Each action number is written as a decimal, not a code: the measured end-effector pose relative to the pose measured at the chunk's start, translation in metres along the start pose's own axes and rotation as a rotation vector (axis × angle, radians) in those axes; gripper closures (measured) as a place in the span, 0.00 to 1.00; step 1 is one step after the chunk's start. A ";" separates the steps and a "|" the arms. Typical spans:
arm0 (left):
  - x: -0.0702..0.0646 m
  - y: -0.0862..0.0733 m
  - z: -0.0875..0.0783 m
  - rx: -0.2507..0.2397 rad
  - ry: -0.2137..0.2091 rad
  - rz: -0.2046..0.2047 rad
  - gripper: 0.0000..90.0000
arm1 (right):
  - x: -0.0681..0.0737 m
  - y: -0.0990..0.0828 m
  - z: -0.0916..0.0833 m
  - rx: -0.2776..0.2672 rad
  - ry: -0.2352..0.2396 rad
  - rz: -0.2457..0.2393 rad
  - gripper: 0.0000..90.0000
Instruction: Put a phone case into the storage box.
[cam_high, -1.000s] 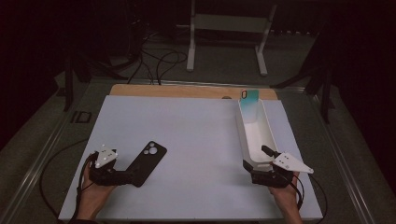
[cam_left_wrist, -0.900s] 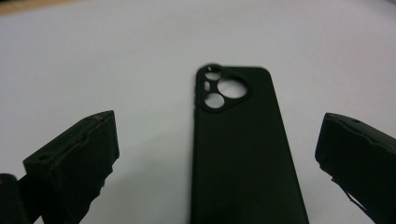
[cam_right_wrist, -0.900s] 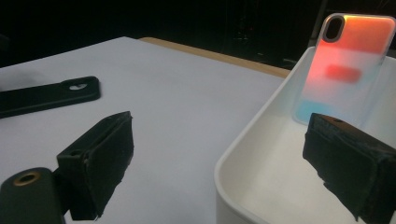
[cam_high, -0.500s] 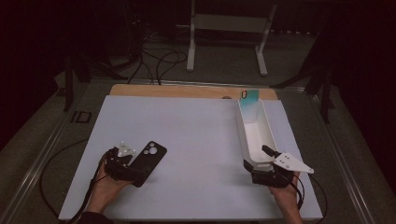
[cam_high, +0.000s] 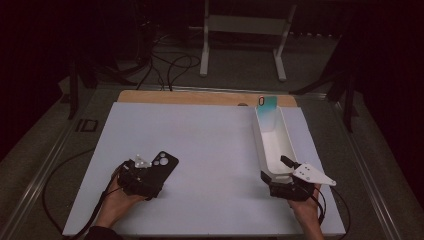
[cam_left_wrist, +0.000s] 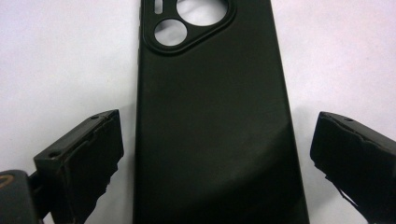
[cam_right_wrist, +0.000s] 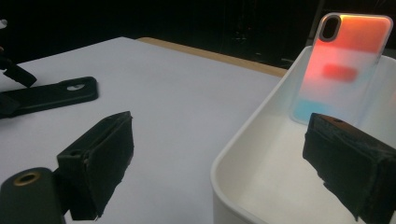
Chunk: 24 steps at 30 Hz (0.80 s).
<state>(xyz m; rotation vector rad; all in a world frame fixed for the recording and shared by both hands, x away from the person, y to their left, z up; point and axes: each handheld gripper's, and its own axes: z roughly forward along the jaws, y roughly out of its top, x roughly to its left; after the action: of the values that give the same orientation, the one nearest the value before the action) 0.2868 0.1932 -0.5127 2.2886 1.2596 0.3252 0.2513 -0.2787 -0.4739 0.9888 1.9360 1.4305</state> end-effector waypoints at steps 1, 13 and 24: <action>0.000 0.000 0.001 0.004 0.003 -0.001 0.04 | 0.000 0.000 0.000 0.000 0.000 -0.003 0.10; -0.001 0.001 0.004 0.028 0.020 -0.002 0.10 | 0.001 0.000 0.001 -0.001 0.004 -0.001 0.10; -0.001 0.005 0.004 0.057 0.021 -0.012 0.15 | 0.002 0.001 0.002 0.000 0.008 0.001 0.10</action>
<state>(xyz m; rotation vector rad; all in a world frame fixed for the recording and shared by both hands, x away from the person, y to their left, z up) 0.2915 0.1892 -0.5138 2.3304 1.3084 0.3141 0.2513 -0.2759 -0.4737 0.9858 1.9410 1.4370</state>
